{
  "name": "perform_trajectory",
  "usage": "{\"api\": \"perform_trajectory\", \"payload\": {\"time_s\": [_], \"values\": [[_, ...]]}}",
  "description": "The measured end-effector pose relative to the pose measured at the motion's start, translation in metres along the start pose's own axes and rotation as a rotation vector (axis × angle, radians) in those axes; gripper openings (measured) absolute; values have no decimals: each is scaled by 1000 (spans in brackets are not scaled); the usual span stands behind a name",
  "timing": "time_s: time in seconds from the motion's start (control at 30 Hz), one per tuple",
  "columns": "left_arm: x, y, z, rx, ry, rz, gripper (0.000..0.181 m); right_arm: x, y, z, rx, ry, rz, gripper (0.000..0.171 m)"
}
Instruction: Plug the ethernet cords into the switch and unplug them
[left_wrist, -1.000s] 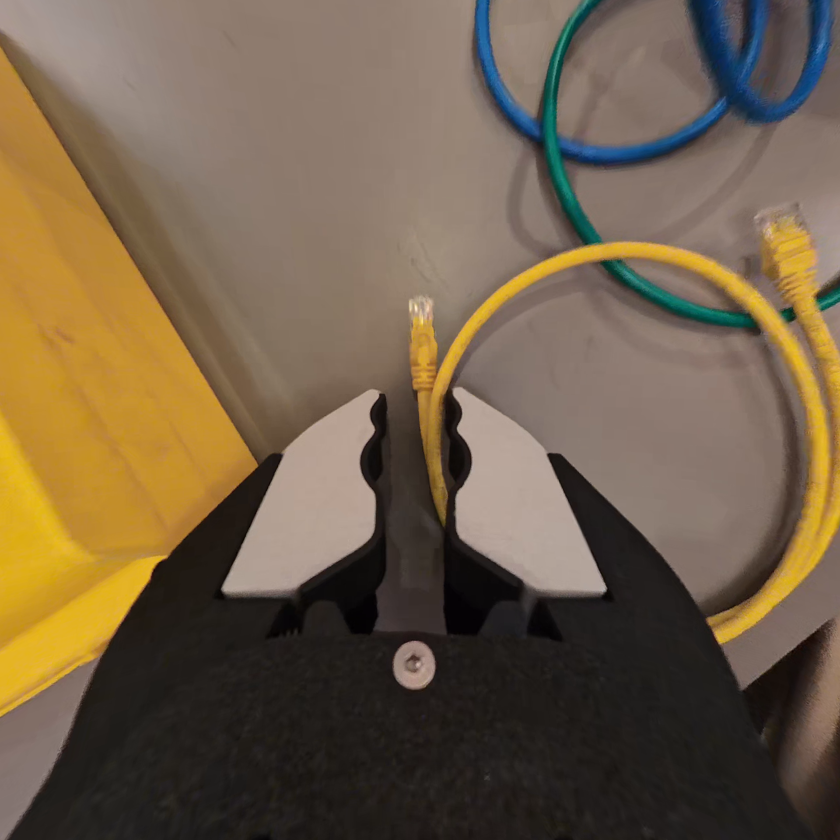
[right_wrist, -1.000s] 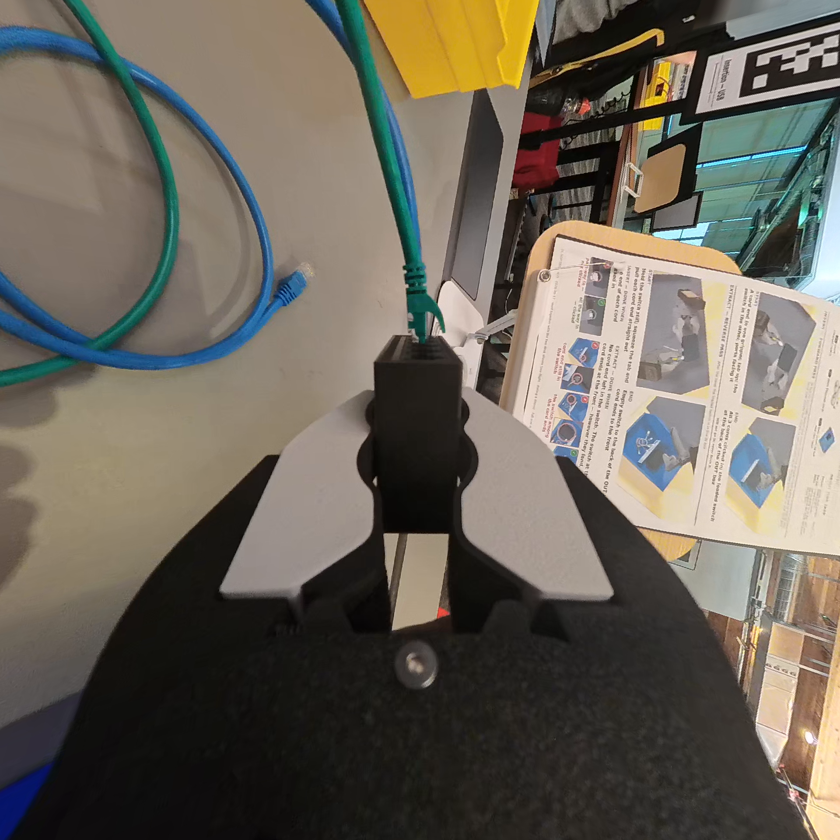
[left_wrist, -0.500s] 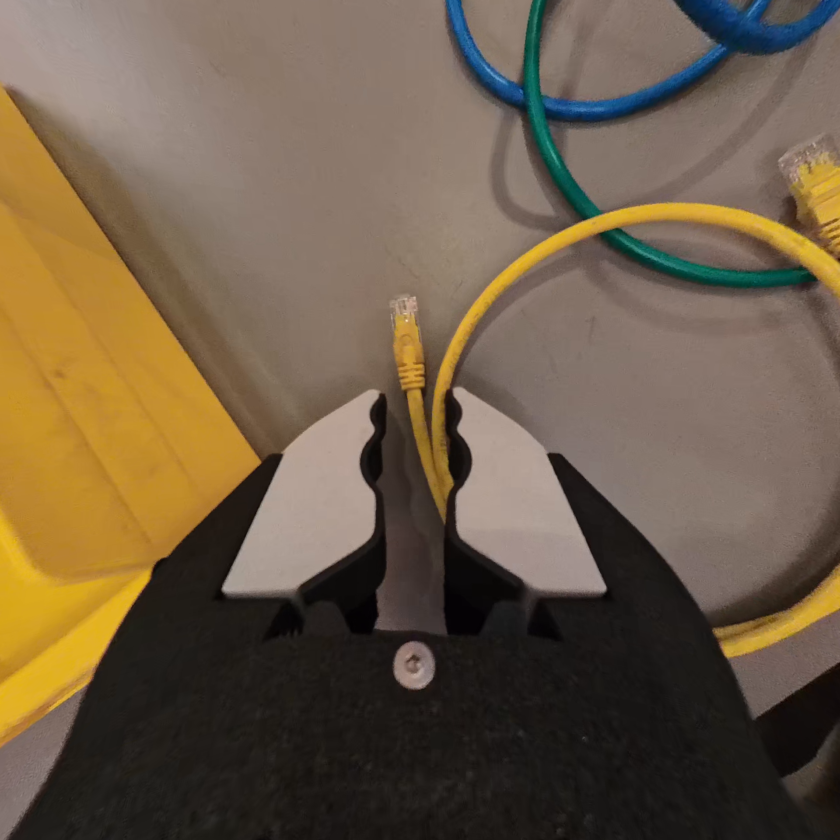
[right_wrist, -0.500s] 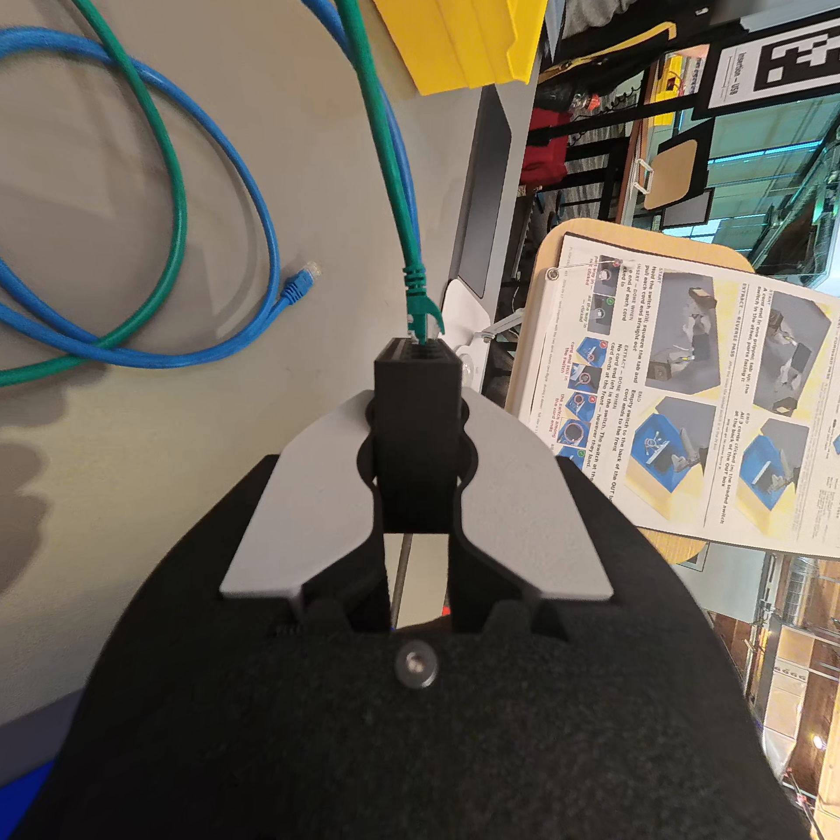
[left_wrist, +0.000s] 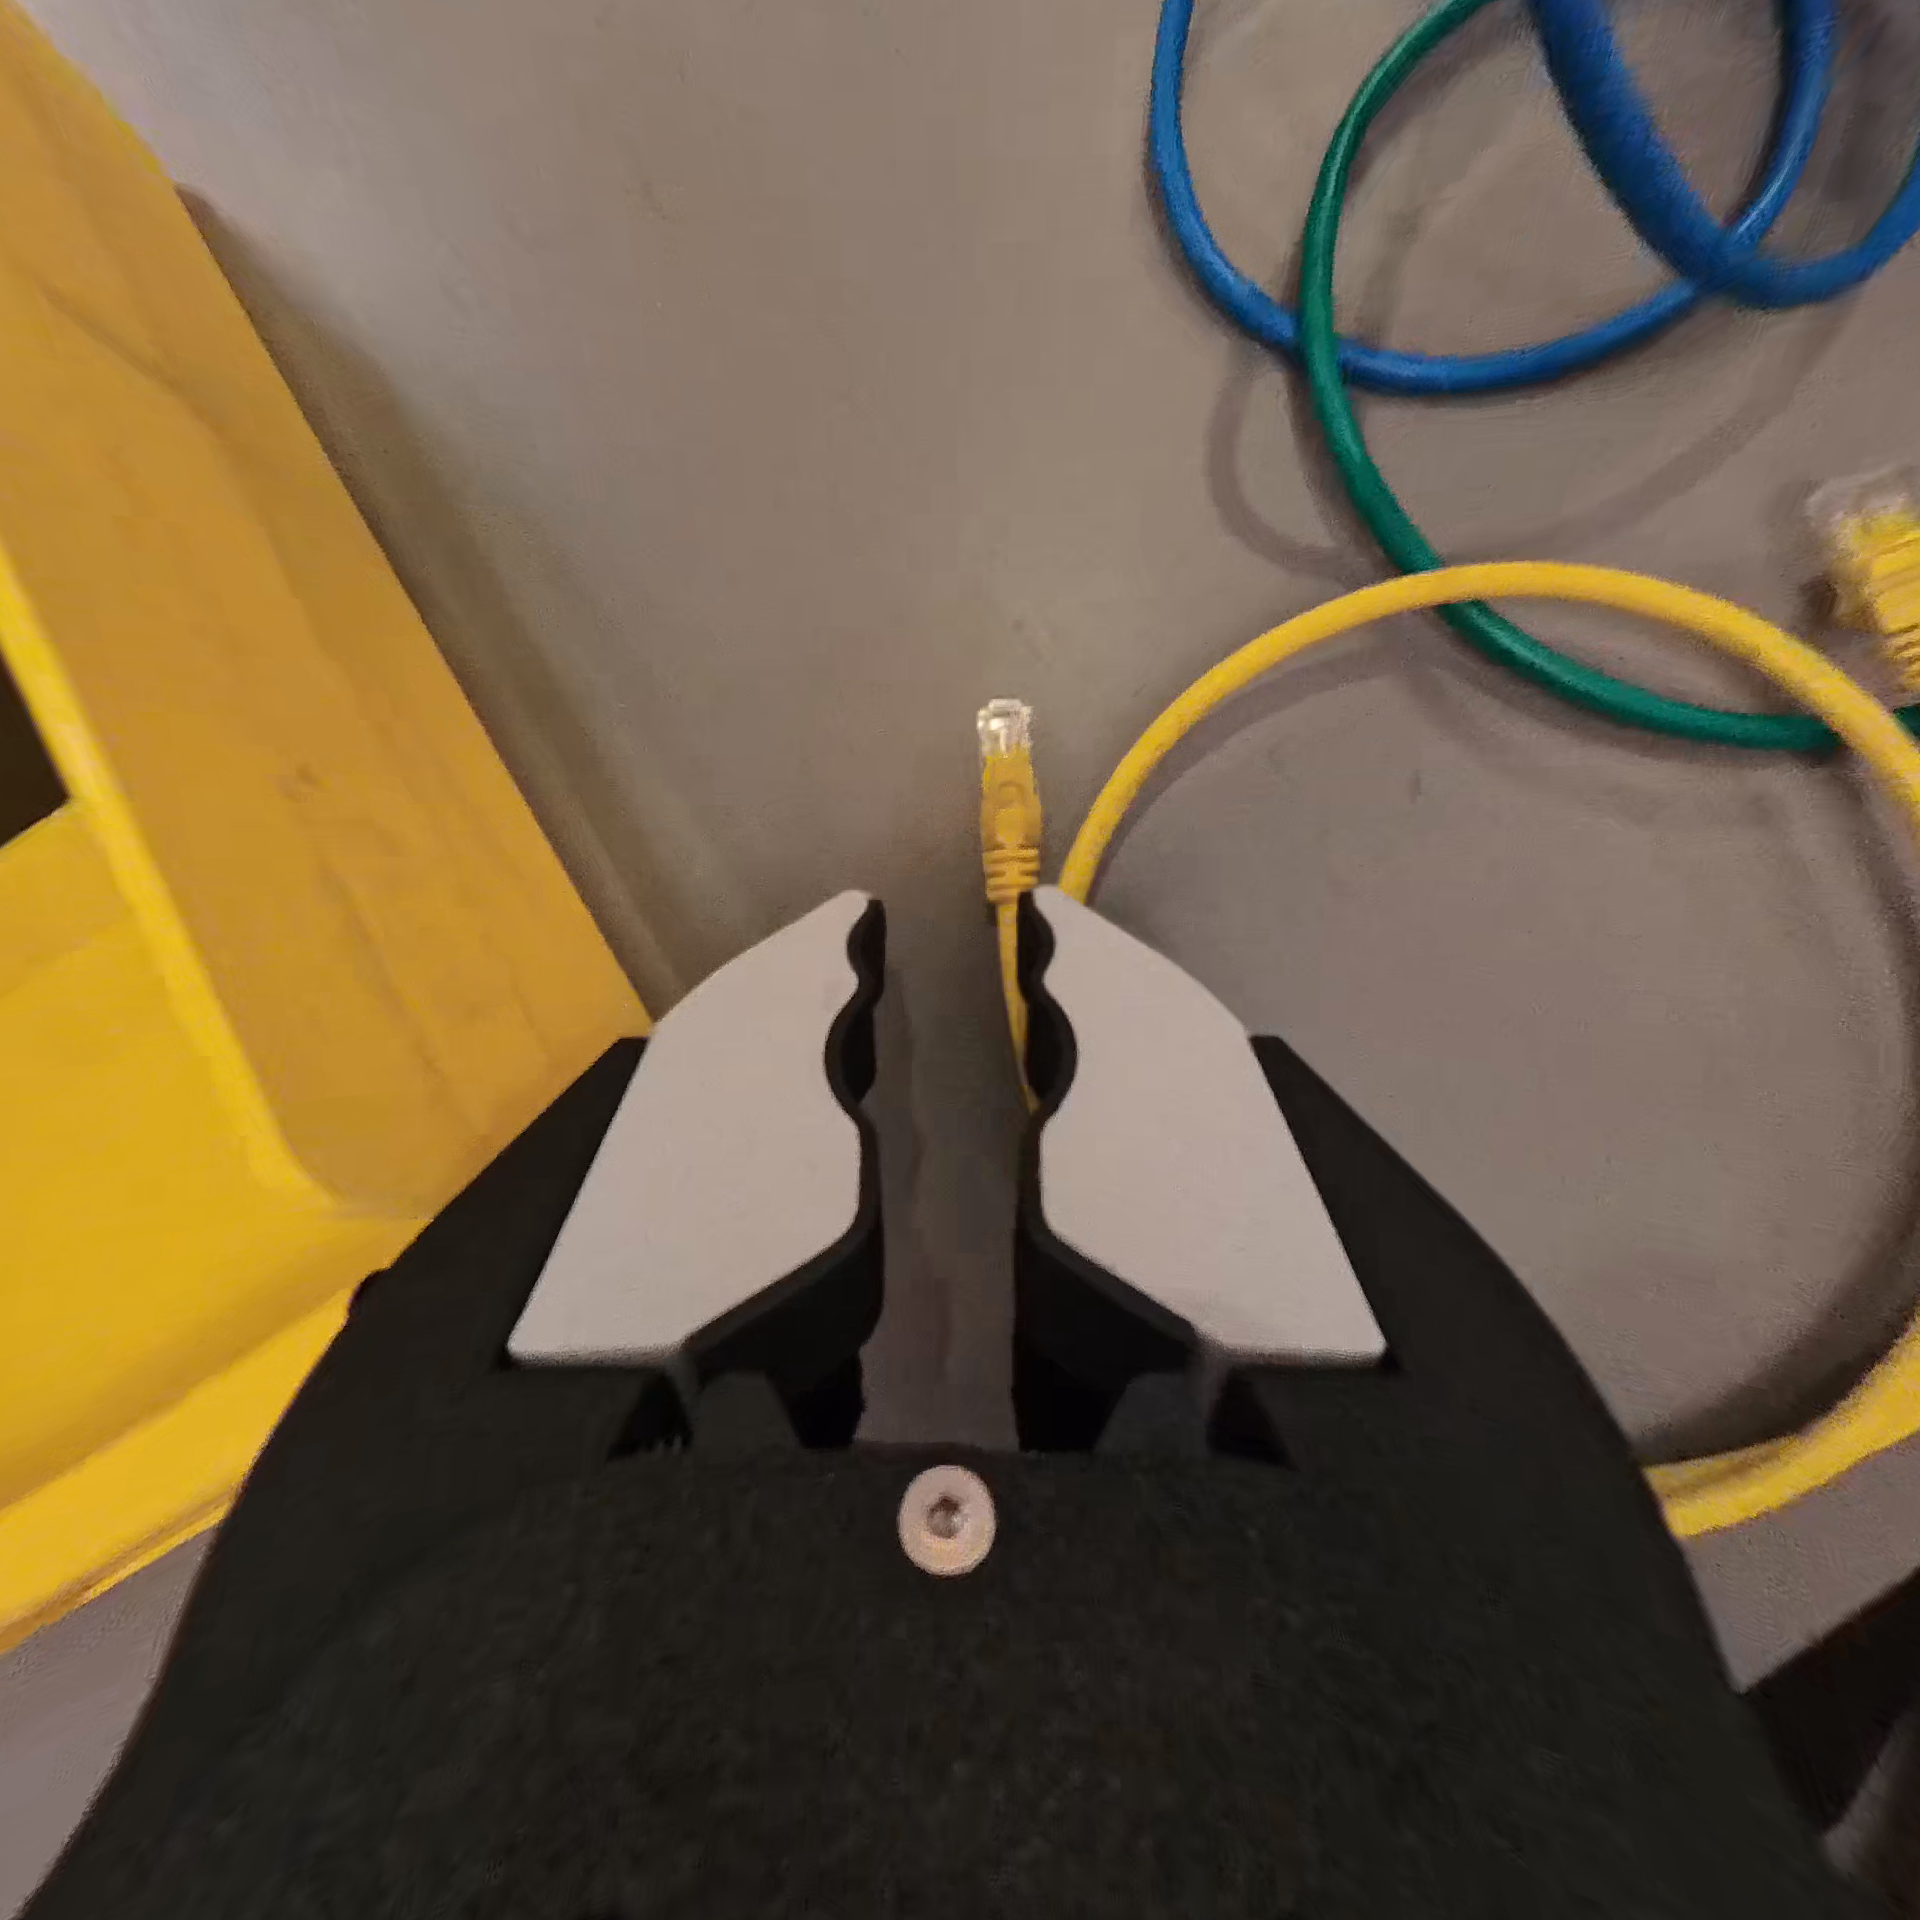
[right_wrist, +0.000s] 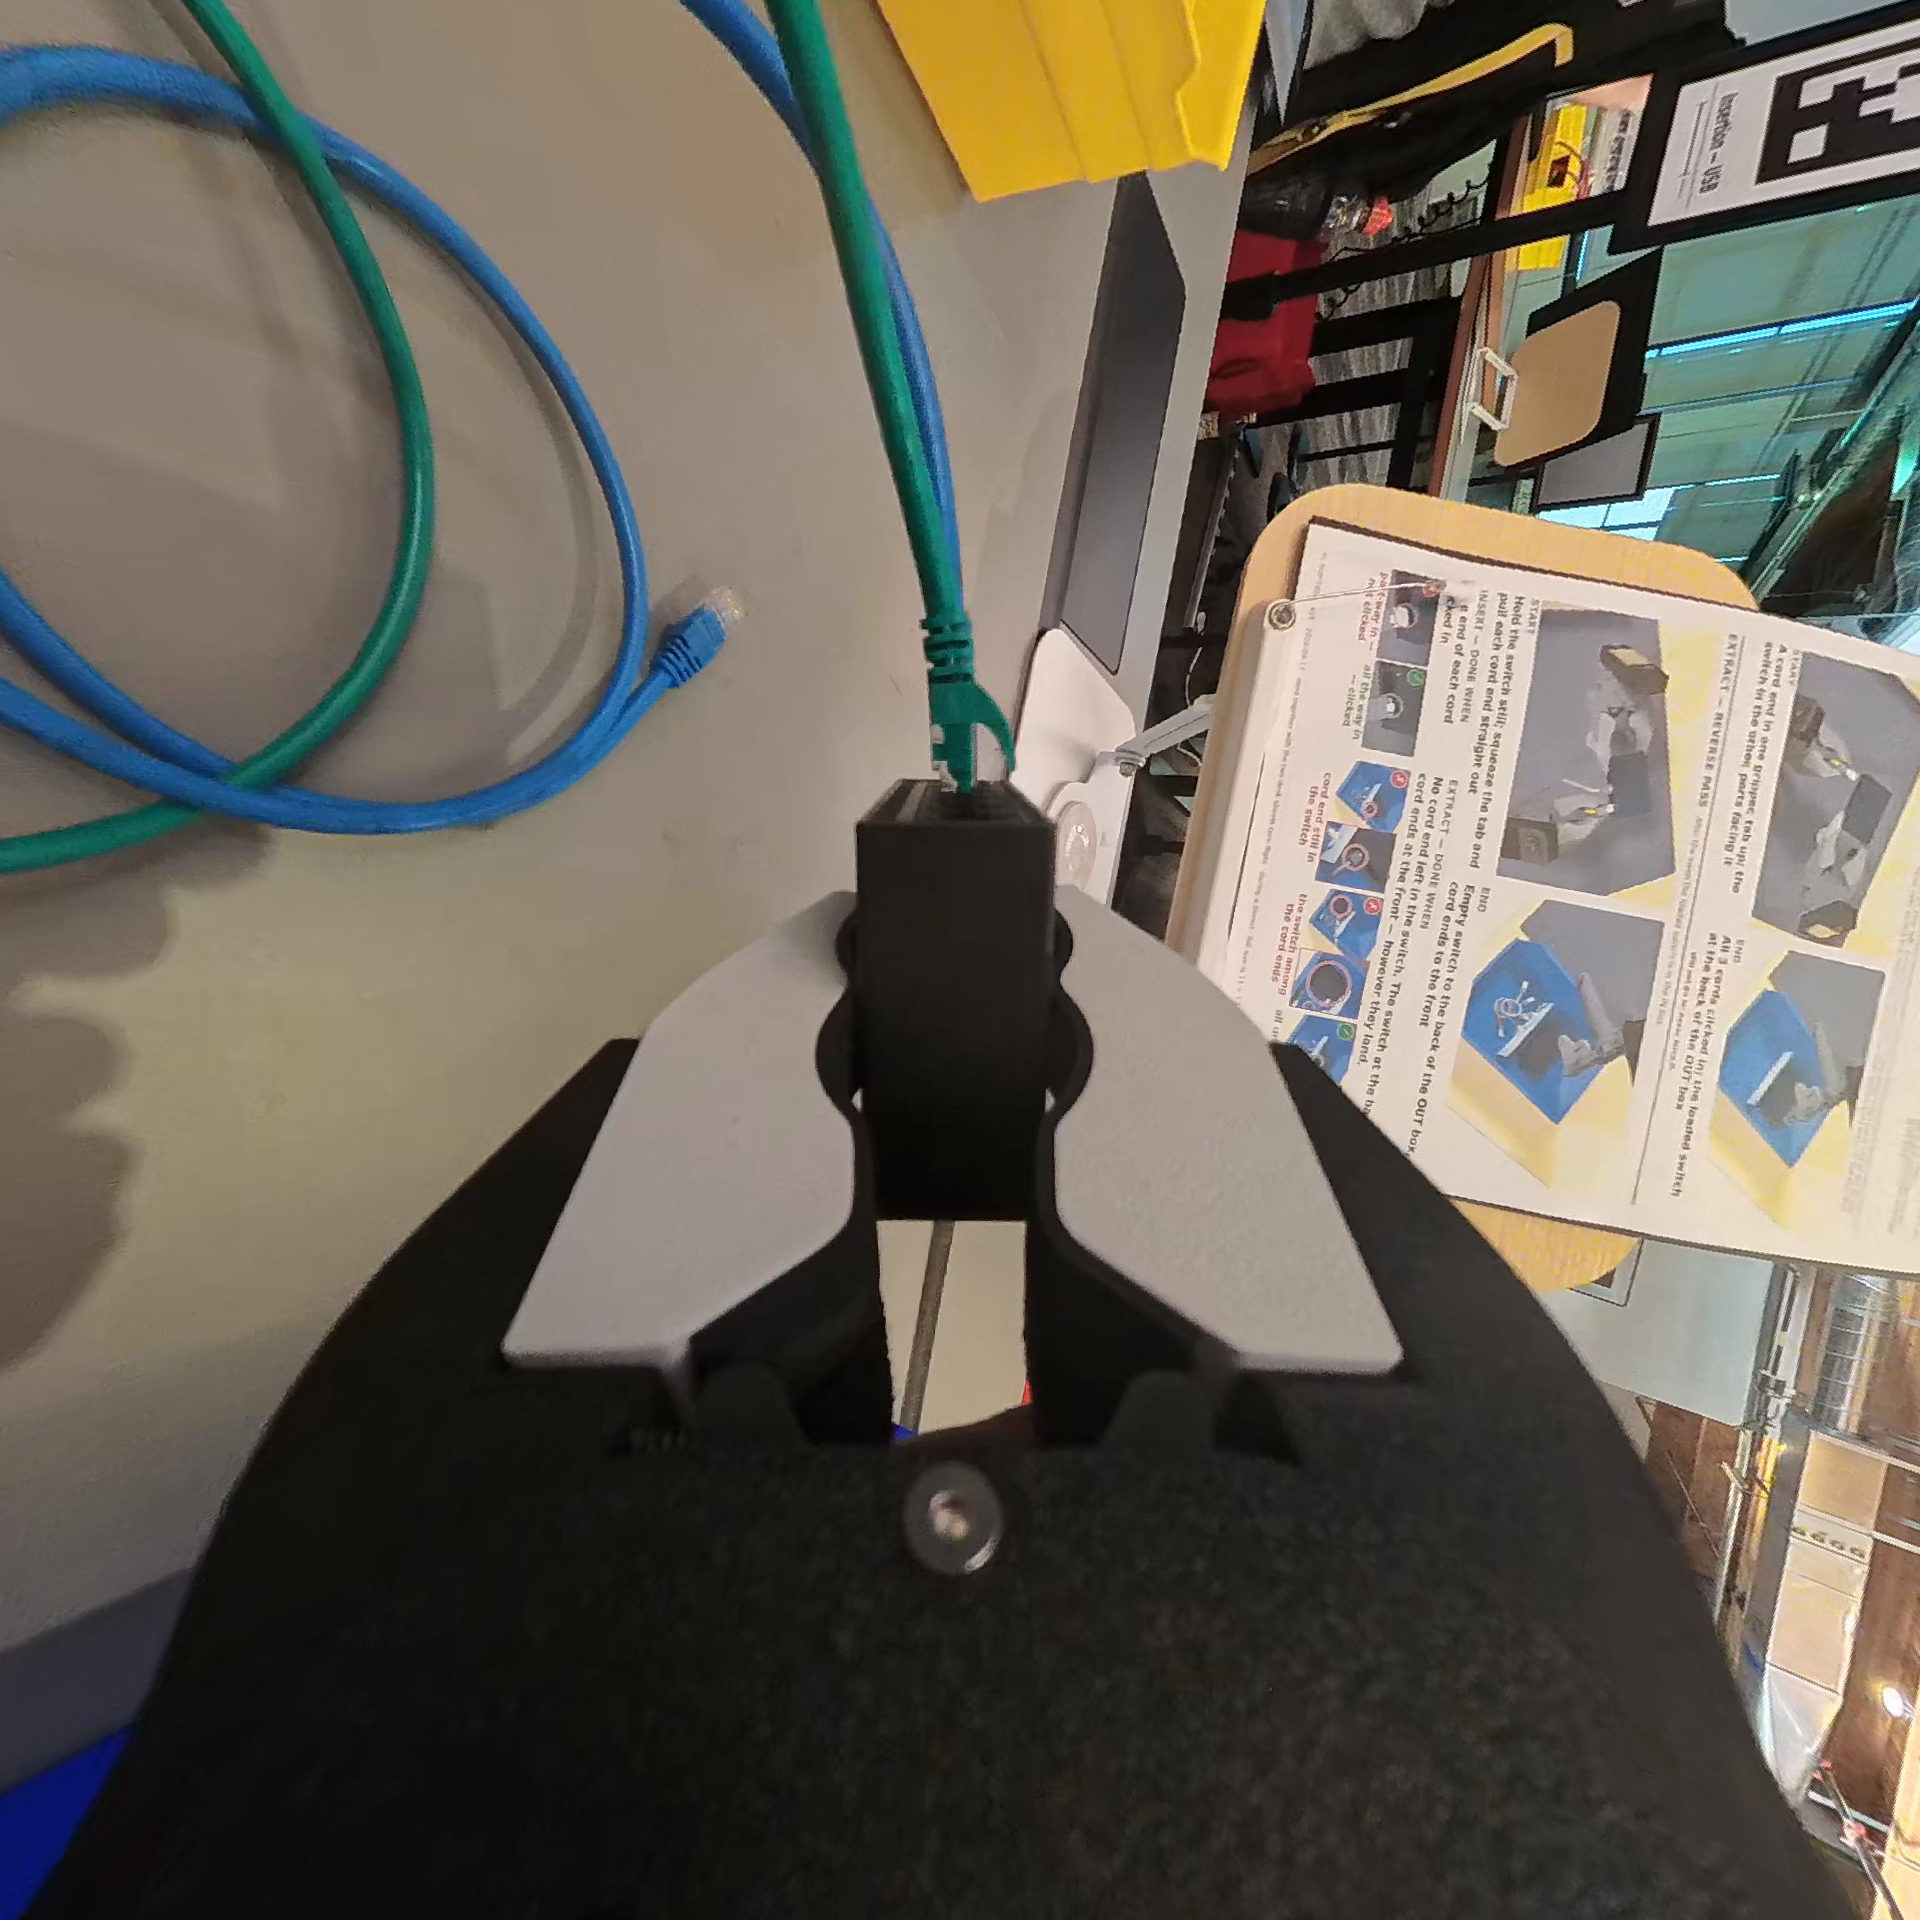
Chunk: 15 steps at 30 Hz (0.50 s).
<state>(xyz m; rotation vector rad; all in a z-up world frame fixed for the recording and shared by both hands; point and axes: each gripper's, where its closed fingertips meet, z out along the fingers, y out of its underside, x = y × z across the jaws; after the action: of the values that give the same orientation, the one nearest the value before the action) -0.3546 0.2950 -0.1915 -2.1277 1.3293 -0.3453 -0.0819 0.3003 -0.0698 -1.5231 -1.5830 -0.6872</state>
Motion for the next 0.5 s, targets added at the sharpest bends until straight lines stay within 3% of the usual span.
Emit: {"api": "perform_trajectory", "payload": {"time_s": [0.23,0.33,0.5], "values": [[7,14,10,-66,-6,84,19,-2,-1,1,-2,-9,-2,29],[10,14,11,-61,-6,91,9,-3,-1,1,-2,-11,-1,29],[12,9,18,53,-64,139,6,-3,-1,1,-5,-15,-3,29]]}}
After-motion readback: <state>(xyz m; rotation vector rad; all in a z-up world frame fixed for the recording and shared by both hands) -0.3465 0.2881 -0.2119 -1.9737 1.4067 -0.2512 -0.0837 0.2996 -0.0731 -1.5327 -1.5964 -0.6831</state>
